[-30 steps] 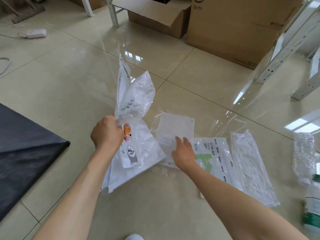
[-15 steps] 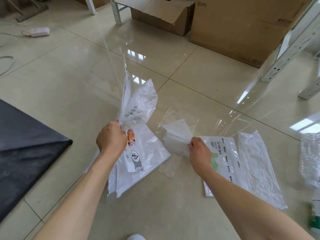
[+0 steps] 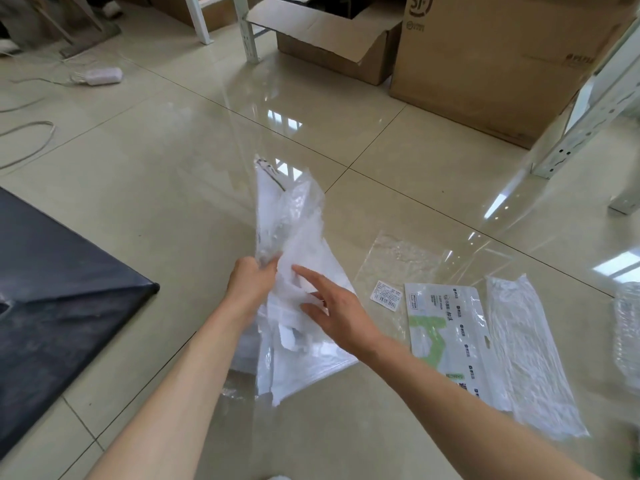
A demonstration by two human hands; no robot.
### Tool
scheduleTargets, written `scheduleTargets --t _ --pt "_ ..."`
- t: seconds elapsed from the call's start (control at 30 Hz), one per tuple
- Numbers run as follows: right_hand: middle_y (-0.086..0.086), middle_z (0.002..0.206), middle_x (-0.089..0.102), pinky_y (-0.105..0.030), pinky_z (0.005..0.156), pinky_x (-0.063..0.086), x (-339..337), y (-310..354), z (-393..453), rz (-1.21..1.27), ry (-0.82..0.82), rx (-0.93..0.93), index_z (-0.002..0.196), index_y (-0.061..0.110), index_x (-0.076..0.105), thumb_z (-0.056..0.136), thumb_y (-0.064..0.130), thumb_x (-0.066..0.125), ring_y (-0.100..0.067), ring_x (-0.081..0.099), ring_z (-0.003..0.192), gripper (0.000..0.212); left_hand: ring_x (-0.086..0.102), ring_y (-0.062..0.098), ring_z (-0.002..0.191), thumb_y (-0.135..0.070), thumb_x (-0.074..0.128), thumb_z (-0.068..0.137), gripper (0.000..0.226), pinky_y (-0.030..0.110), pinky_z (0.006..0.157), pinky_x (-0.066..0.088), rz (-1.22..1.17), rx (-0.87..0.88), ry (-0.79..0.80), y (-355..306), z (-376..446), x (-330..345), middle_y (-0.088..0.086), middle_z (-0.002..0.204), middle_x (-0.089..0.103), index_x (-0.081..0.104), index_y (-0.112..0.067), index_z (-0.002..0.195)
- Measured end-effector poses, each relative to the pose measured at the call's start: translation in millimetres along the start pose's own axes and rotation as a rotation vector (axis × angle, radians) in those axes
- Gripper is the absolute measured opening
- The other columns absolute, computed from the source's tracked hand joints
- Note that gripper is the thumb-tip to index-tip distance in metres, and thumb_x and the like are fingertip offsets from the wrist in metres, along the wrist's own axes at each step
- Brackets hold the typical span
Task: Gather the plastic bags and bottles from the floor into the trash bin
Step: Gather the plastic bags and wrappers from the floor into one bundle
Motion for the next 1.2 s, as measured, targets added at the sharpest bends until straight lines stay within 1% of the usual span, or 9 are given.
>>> scheduleTargets --t 0.1,0.2,0.3,0.4,0.53,0.67,0.83,1.03,1.2 --pt "0.009 0.152 0.04 -0.02 0.103 0.043 12 1 8 -0.07 0.051 -0.06 0.146 0.031 0.038 0.093 0.014 0.06 -0.008 0.049 0.13 0.059 0.066 0.013 0.066 -0.05 0.064 0.085 0.042 0.027 0.072 0.051 -0.019 0.024 0.115 -4 -6 8 0.005 0.071 0.072 0.071 -0.01 0.074" --pt "0.011 0.154 0.037 -0.02 0.105 0.04 20 -7 8 -0.059 0.097 -0.044 0.145 0.03 0.041 0.095 0.02 0.058 -0.005 0.045 0.133 0.054 0.073 0.031 0.088 -0.04 0.074 0.072 0.045 0.043 0.085 0.058 0.087 0.035 0.053 0 0 4 0.018 0.092 0.075 0.072 -0.001 0.093" --pt "0.009 0.147 0.048 -0.026 0.106 0.039 11 -34 1 -0.01 -0.004 0.187 0.135 0.025 0.055 0.098 0.037 0.05 -0.011 0.05 0.129 0.039 0.069 0.039 0.092 -0.018 0.066 0.079 0.027 0.04 0.079 0.057 0.365 0.03 -0.092 2 2 -8 0.021 0.098 0.072 0.067 0.002 0.097" --pt "-0.008 0.148 0.045 -0.036 0.106 0.036 -12 -88 -17 -0.248 -0.201 0.547 0.141 0.015 0.044 0.101 0.035 0.041 -0.026 0.042 0.135 0.044 0.065 0.041 0.088 -0.012 0.057 0.086 0.015 0.037 0.073 0.051 0.531 0.059 -0.152 -1 0 -13 0.022 0.099 0.069 0.063 0.0 0.093" --pt "-0.018 0.153 0.028 -0.043 0.104 0.04 -9 -133 -41 -0.529 -0.043 0.686 0.148 0.009 0.022 0.09 0.017 0.048 -0.033 0.031 0.139 0.064 0.06 0.042 0.084 -0.007 0.051 0.087 0.011 0.033 0.066 0.04 0.682 0.15 -0.215 -8 0 -20 0.024 0.098 0.068 0.061 -0.002 0.087" --pt "-0.011 0.124 0.051 -0.037 0.09 0.048 -12 -140 -41 -0.652 -0.134 0.602 0.13 0.009 0.047 0.084 0.023 0.062 -0.031 0.049 0.117 0.05 0.056 0.04 0.077 -0.004 0.049 0.085 0.01 0.033 0.064 0.039 0.728 0.188 -0.248 -8 5 -28 0.021 0.086 0.063 0.059 -0.004 0.084" --pt "-0.012 0.092 0.061 -0.033 0.054 0.035 -23 -139 -35 -0.705 -0.234 0.485 0.085 0.005 0.064 0.079 -0.006 0.061 -0.033 0.056 0.091 0.013 0.051 0.036 0.07 -0.004 0.048 0.084 0.008 0.032 0.061 0.038 0.685 0.13 -0.231 0 9 -30 0.01 0.071 0.053 0.052 -0.006 0.077" --pt "-0.006 0.094 0.062 -0.033 0.069 0.043 -46 -136 -38 -0.136 -0.392 0.448 0.087 0.008 0.057 0.087 -0.006 0.05 -0.027 0.059 0.088 0.015 0.058 0.038 0.074 -0.003 0.047 0.085 0.011 0.032 0.061 0.041 0.738 0.125 -0.259 7 12 -38 0.018 0.082 0.062 0.057 -0.003 0.081" --pt "0.01 0.109 0.07 -0.012 0.081 0.049 -57 -72 -27 0.35 -0.451 0.313 0.083 0.008 0.054 0.091 0.0 0.052 -0.004 0.066 0.101 0.011 0.064 0.041 0.086 -0.004 0.049 0.085 0.014 0.033 0.065 0.044 0.708 0.107 -0.236 10 11 -32 0.017 0.087 0.063 0.062 -0.002 0.09"
Point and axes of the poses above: each hand's wrist, its own z-axis towards the middle knuckle, its own x-axis out of the palm, y = z × x, the point moved 7 cm from there along z, towards the middle knuckle
